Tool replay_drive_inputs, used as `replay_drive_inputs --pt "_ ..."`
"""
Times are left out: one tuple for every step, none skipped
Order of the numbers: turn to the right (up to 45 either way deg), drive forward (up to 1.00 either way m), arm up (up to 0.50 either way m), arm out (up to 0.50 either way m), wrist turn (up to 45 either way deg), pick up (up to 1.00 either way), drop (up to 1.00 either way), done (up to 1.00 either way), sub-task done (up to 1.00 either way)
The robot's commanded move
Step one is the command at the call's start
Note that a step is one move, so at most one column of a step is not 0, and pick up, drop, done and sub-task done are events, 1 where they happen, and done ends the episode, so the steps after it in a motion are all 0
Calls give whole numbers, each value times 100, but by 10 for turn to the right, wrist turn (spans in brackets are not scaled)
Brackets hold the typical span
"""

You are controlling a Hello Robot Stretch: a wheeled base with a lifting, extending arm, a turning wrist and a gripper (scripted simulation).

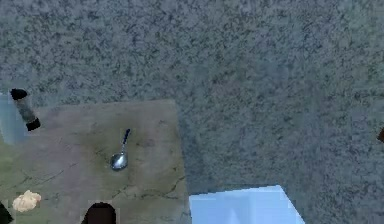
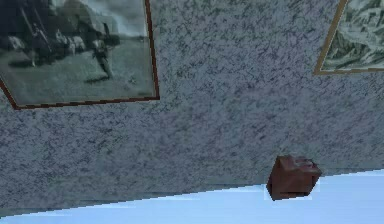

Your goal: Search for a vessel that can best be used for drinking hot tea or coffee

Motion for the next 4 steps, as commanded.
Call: replay_drive_inputs --pt "0 5 0 0 0 0 0 0 0" --pt "-450 0 0 0 0 0 0 0 0" --pt "-240 0 0 0 0 0 0 0 0" --pt "0 0 0 0 0 0 0 100 0"
